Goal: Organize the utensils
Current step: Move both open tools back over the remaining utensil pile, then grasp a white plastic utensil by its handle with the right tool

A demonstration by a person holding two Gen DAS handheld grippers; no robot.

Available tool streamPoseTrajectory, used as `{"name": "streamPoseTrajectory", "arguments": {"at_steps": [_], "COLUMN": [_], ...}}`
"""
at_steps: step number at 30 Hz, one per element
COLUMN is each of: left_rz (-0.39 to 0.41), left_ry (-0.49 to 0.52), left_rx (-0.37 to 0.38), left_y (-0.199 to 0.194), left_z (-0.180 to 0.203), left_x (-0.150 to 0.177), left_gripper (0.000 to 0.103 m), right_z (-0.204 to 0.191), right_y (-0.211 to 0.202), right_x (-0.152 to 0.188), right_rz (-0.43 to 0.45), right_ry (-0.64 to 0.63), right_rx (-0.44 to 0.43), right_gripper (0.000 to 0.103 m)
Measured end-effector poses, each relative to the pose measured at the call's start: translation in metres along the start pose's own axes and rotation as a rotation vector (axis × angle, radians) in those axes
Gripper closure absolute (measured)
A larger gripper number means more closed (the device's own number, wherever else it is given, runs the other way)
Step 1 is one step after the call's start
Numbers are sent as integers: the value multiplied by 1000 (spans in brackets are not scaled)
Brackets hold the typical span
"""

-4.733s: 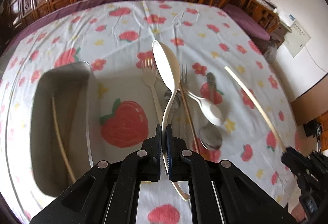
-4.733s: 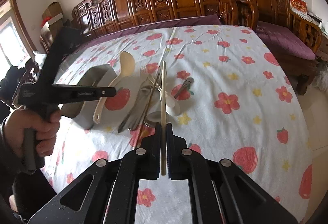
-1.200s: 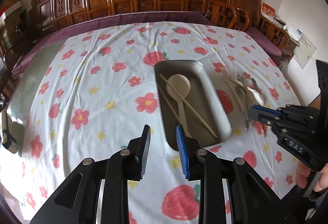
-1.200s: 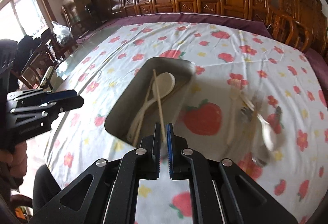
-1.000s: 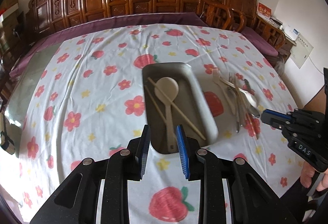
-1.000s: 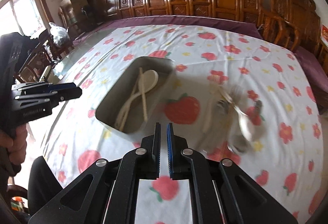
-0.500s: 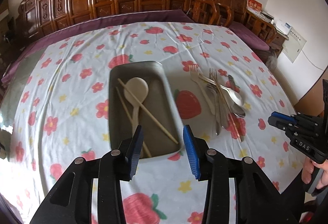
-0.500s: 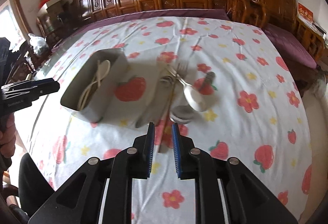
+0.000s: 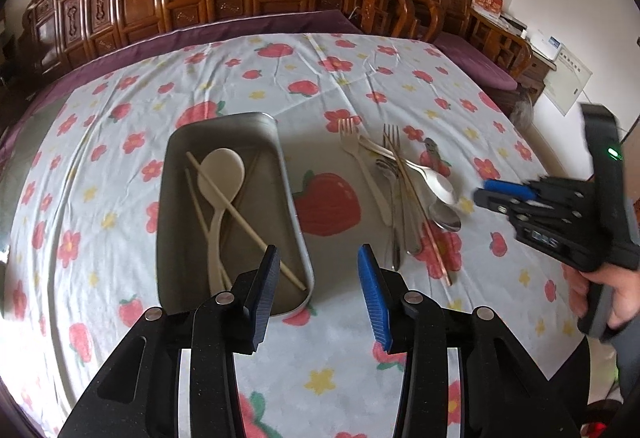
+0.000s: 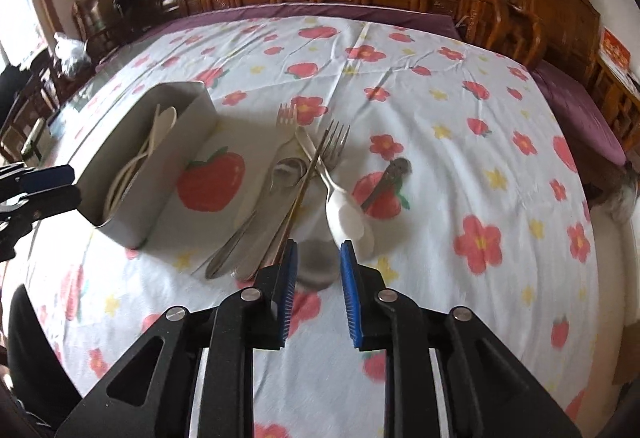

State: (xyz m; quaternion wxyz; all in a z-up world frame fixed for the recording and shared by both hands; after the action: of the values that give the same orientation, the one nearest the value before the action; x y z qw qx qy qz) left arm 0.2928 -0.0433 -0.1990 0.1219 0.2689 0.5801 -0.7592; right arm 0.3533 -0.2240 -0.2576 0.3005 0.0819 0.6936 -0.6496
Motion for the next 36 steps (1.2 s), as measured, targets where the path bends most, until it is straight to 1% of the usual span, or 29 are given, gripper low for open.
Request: {"name": "streamPoseTrajectory", "arguments": {"at_steps": [5, 9, 14, 22, 28, 29, 30, 31, 32, 36], "left_rz": [0, -6, -17, -35, -42, -43, -43, -43, -43, -43], "left_ry": [-1, -4, -6, 11, 19, 20, 20, 19, 19, 19], "left_rx": [3, 0, 0, -1, -3, -3, -5, -5, -5, -6], "left_y": [6, 11, 18, 25, 26, 25, 25, 25, 24, 23], "left_z": [5, 5, 5, 11, 14, 15, 15, 15, 16, 16], "left_x": [-3, -5, -5, -4, -3, -3, -2, -2, -1, 0], "left_gripper": [64, 64, 64, 64, 64, 64, 64, 64, 64, 64], "right_z": [2, 2, -1, -1, -3, -4, -5, -6, -7, -2], "right_y": [29, 52, 76, 101, 108, 109, 109, 109, 108, 94], "right_x": [-24, -40, -44, -47, -52, -54, -54, -54, -55, -66], "right_rz": [-27, -68, -133, -202, -201, -199, -202, -204, -198, -148], "right_ry": [-45, -80, -124, -188, -195, -190, -185, -186, -189, -155], "right_rx": [-24, -36, -44, 7, 0, -2, -14, -13, -10, 21], "right_gripper": [79, 79, 79, 79, 79, 86, 88, 90, 94, 95]}}
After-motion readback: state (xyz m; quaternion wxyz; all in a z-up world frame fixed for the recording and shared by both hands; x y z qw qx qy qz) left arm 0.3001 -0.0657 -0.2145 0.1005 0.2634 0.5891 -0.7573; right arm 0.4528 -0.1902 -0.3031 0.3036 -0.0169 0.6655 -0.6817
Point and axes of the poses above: each gripper's, at about its wrist camera, not at the fingertips, and y roughly the way its jaws point, z to its right, x to its underside, the point moved 7 cm from there along y, roughly the way its jaws point, and after that the axes turned 6 degrees about x, right-handed, at the moved point
